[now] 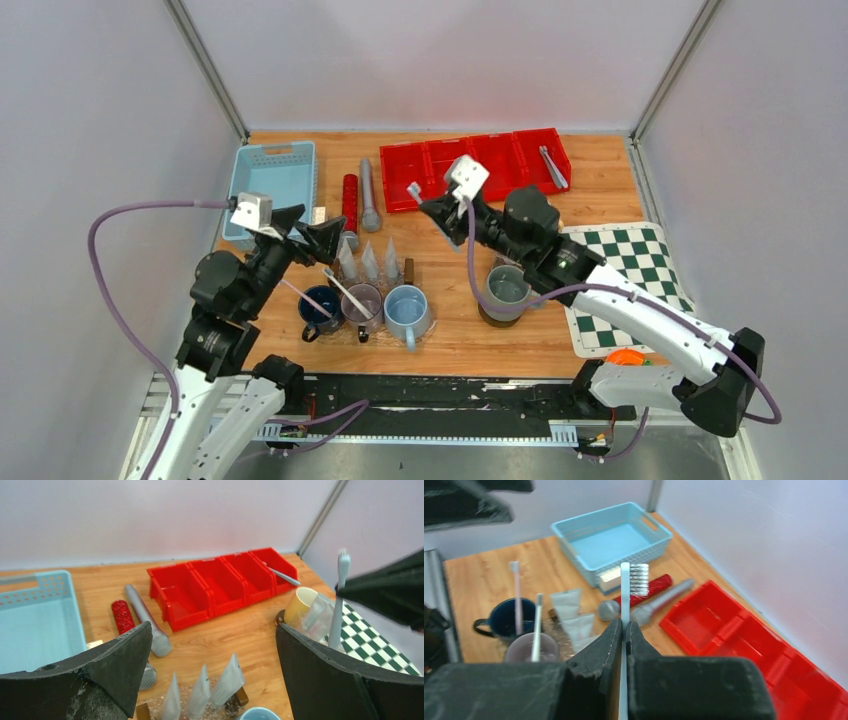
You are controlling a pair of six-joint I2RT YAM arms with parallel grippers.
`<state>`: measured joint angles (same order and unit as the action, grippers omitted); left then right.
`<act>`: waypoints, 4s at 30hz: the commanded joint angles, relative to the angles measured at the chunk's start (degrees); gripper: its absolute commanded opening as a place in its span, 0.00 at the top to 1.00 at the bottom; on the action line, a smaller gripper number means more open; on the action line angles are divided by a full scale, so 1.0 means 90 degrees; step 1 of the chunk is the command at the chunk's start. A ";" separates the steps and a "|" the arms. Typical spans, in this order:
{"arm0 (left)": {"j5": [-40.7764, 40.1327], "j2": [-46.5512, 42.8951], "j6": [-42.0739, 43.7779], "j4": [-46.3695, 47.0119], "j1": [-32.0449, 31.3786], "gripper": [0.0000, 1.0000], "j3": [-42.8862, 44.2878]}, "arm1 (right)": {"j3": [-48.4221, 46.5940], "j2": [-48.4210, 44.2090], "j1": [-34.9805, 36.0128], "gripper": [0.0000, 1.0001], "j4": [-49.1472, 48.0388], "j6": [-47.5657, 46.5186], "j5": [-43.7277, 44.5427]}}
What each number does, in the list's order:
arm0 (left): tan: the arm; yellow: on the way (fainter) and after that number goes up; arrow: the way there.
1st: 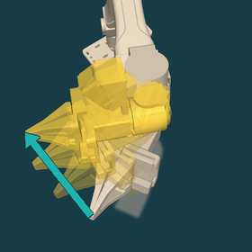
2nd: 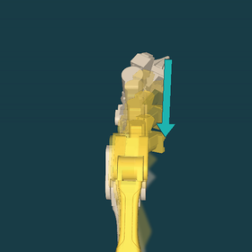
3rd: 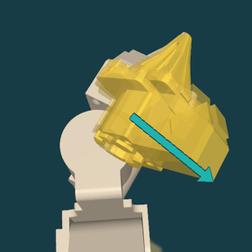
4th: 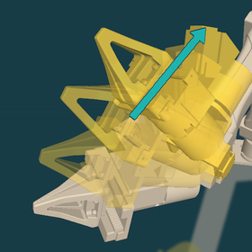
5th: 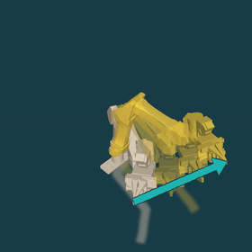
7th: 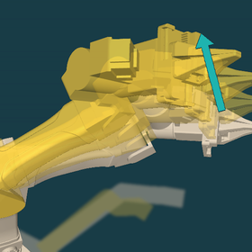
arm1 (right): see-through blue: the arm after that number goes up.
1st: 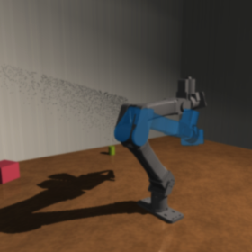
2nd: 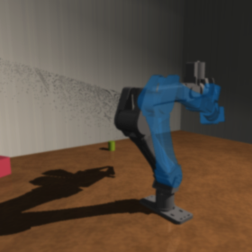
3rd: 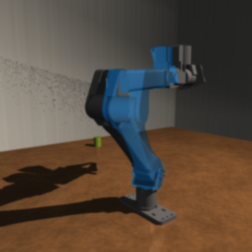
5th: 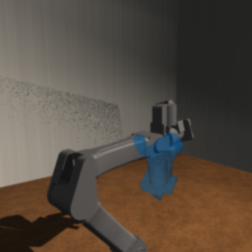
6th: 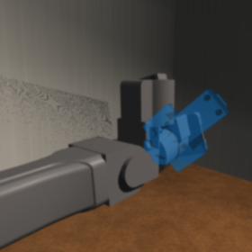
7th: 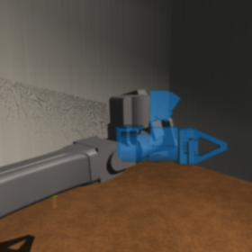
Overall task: Prepare toiletry sets of a toothbrush and toothpaste on the tray
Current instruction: Place the toothbrush in the cup, then pick up the toothbrush from the storage box.
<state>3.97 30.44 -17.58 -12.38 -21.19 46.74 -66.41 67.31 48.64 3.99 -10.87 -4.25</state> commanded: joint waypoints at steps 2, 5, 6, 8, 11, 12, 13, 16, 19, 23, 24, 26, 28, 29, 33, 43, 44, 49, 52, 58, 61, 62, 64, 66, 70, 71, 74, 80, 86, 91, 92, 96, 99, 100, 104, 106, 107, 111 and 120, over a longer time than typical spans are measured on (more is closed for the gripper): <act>-0.0862 -0.0608 0.0568 -0.0003 0.0030 0.00 -0.0242 | 0.0731 0.0035 0.0766 1.00 -0.2132 -0.0259 -0.0327; -0.1197 -0.0878 0.0836 0.0095 0.0030 0.00 -0.0478 | 0.1111 0.0226 0.1039 1.00 -0.2752 -0.0309 -0.0346; -0.1355 -0.1010 0.0887 0.0130 0.0030 0.00 -0.0601 | 0.1215 0.0307 0.1092 1.00 -0.2912 -0.0286 -0.0370; -0.1556 -0.1193 0.1022 0.0237 0.0030 0.00 -0.0786 | 0.1344 0.0464 0.1190 1.00 -0.3064 -0.0179 -0.0394; -0.1768 -0.1421 0.1273 0.0460 0.0030 0.00 -0.1087 | 0.1643 0.0674 0.1339 1.00 -0.3376 -0.0010 -0.0359; -0.1874 -0.1517 0.1335 0.0508 0.0030 0.00 -0.1148 | 0.1717 0.0730 0.1386 1.00 -0.3497 0.0031 -0.0337; -0.1929 -0.1561 0.1455 0.0605 0.0030 0.00 -0.1255 | 0.1859 0.0785 0.1417 1.00 -0.3639 0.0081 -0.0292; -0.2197 -0.1736 0.1688 0.0812 0.0030 0.00 -0.1408 | 0.2112 0.0959 0.1513 1.00 -0.3980 0.0287 -0.0230; -0.2436 -0.1833 0.1927 0.1085 0.0030 0.00 -0.1577 | 0.2338 0.1144 0.1602 1.00 -0.4280 0.0435 -0.0124; -0.2693 -0.1925 0.2160 0.1327 0.0030 0.00 -0.1791 | 0.2561 0.1434 0.1691 1.00 -0.4516 0.0611 0.0061; -0.2719 -0.1963 0.2169 0.1339 0.0030 0.00 -0.1842 | 0.2623 0.1496 0.1703 1.00 -0.4599 0.0666 0.0094; -0.2775 -0.2015 0.2149 0.1337 0.0030 0.00 -0.1955 | 0.2771 0.1658 0.1719 1.00 -0.4805 0.0691 0.0139; -0.2781 -0.2050 0.2097 0.1344 0.0030 0.00 -0.2043 | 0.2898 0.1846 0.1724 1.00 -0.5001 0.0676 0.0235; -0.2784 -0.2060 0.2084 0.1340 0.0030 0.00 -0.2077 | 0.2951 0.1919 0.1724 1.00 -0.5086 0.0652 0.0235; -0.2774 -0.2063 0.2127 0.1343 0.0030 0.00 -0.2123 | 0.2933 0.2108 0.1724 1.00 -0.4988 0.0632 0.0083; -0.2730 -0.2079 0.2198 0.1337 0.0030 0.00 -0.2137 | 0.2492 0.2017 0.1773 0.73 -0.3809 0.0773 0.0060; -0.2734 -0.2097 0.2203 0.1342 0.0030 0.00 -0.2137 | 0.2421 0.1963 0.1773 0.69 -0.3646 0.0791 0.0062; -0.2729 -0.2127 0.2169 0.1340 0.0030 0.00 -0.2119 | 0.1911 0.1576 0.1773 0.56 -0.2646 0.0797 0.0253; -0.2717 -0.2166 0.2160 0.1339 0.0033 0.00 -0.2117 | 0.1660 0.1197 0.1751 0.47 -0.2119 0.0689 0.0807; -0.2683 -0.2149 0.2125 0.1339 0.0030 0.00 -0.2090 | 0.0568 0.0873 0.1212 0.35 -0.0392 0.0500 0.2082; -0.2672 -0.2159 0.2107 0.1315 0.0030 0.00 -0.2067 | -0.0073 0.0877 0.0628 0.33 0.0563 0.0615 0.2501; -0.2675 -0.2165 0.2097 0.1290 0.0030 0.00 -0.2063 | -0.0260 0.0877 0.0409 0.32 0.0925 0.0709 0.2581; -0.2677 -0.2170 0.2086 0.1256 0.0031 0.00 -0.2047 | -0.0672 0.0881 -0.0085 0.33 0.1403 0.0925 0.2628; -0.2677 -0.2165 0.2066 0.1227 0.0030 0.00 -0.2033 | -0.0946 0.0911 -0.0620 0.33 0.1787 0.1144 0.2666; -0.2649 -0.2152 0.2054 0.1187 0.0030 0.00 -0.2015 | -0.1384 0.1084 -0.1605 0.34 0.2297 0.1542 0.2561; -0.2648 -0.2132 0.2058 0.1184 0.0030 0.00 -0.2012 | -0.1492 0.1165 -0.1844 0.34 0.2377 0.1604 0.2490; -0.2639 -0.2113 0.2085 0.1171 0.0030 0.00 -0.2010 | -0.1776 0.1429 -0.2552 0.36 0.2560 0.1676 0.2206; -0.2584 -0.2030 0.2073 0.1145 0.0030 0.00 -0.2027 | -0.2389 0.2231 -0.3782 0.38 0.2666 0.1544 0.1558; -0.2578 -0.1849 0.2098 0.1178 0.0030 0.00 -0.2044 | -0.3106 0.3276 -0.4477 0.41 0.2715 0.1245 0.1107; -0.2565 -0.1667 0.2044 0.1269 0.0030 0.00 -0.2028 | -0.3805 0.4294 -0.4795 0.47 0.2809 0.0899 0.0898; -0.2554 -0.1583 0.2038 0.1283 0.0030 0.00 -0.2005 | -0.3938 0.4497 -0.4823 0.48 0.2814 0.0889 0.0880; -0.2569 -0.1291 0.2100 0.1311 0.0030 0.00 -0.1857 | -0.4385 0.5209 -0.4922 0.50 0.2819 0.0742 0.0862; -0.2594 -0.1100 0.2133 0.1201 0.0030 0.00 -0.1705 | -0.4681 0.5677 -0.4992 0.53 0.2829 0.0597 0.0888; -0.2605 -0.1069 0.2123 0.1178 0.0030 0.00 -0.1682 | -0.4756 0.5814 -0.4999 0.55 0.2831 0.0556 0.0936; -0.2614 -0.0892 0.2047 0.1111 0.0030 0.00 -0.1569 | -0.5061 0.6336 -0.5029 0.58 0.2817 0.0412 0.1089; -0.2595 -0.0792 0.2026 0.1098 0.0030 0.00 -0.1518 | -0.5207 0.6650 -0.5028 0.59 0.2811 0.0335 0.1295; -0.2571 -0.0713 0.2015 0.1096 0.0030 0.00 -0.1477 | -0.5283 0.6740 -0.5034 0.60 0.2796 0.0304 0.1395; -0.2408 -0.0491 0.1993 0.1016 0.0030 0.01 -0.1263 | -0.5511 0.7205 -0.5061 0.60 0.2756 0.0228 0.1595; -0.2152 -0.0085 0.1658 0.1034 0.0030 0.02 -0.1009 | -0.5549 0.7755 -0.5082 0.71 0.2539 0.0275 0.1399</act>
<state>-17.12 28.29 -0.56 -4.45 -21.19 35.16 -113.95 135.83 3.22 29.28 -8.03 8.67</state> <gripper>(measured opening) 0.988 0.322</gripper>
